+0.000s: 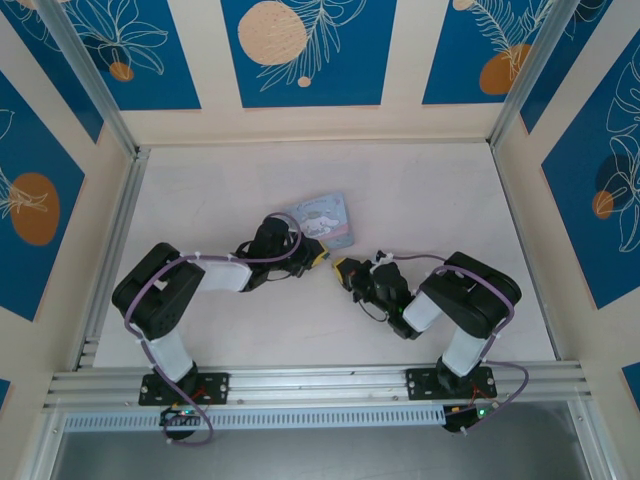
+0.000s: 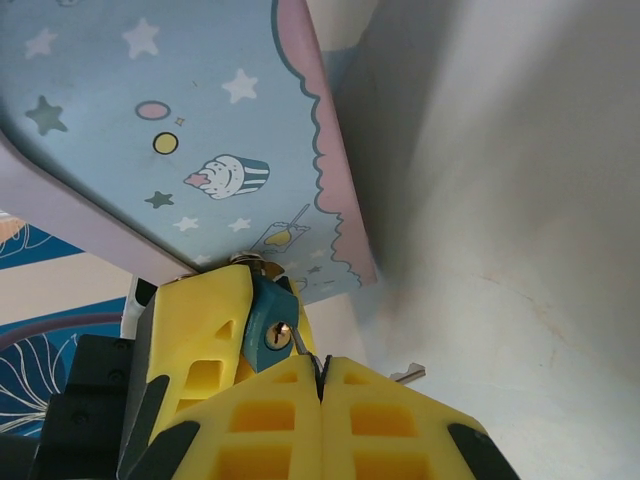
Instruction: Unlock the padlock with the key
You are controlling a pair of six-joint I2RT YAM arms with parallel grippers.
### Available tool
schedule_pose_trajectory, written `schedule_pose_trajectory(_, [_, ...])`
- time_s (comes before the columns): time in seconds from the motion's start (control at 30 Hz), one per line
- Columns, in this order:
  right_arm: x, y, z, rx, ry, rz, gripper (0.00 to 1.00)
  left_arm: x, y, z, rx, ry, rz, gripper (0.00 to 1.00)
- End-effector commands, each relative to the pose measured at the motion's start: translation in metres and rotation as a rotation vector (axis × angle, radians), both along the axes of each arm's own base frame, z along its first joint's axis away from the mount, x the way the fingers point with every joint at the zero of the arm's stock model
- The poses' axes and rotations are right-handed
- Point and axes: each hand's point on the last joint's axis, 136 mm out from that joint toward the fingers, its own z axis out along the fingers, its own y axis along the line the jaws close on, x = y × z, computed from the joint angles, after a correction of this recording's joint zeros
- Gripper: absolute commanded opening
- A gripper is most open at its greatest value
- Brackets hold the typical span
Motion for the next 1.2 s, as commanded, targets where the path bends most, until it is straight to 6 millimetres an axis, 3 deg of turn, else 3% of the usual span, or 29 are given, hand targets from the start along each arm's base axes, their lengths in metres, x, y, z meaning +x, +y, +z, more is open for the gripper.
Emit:
schedule_pose_trajectory(0.0, [0.008,0.0,0.008,0.007,-0.03,-0.026,0.0,0.009,-0.005,0.016,-0.028,-0.038,-0.006,0.0])
schedule_pose_trajectory(1.17, [0.011,-0.001,0.019,-0.013,-0.049,-0.023,0.0,0.006,-0.004,0.003,0.0,-0.026,-0.007,0.0])
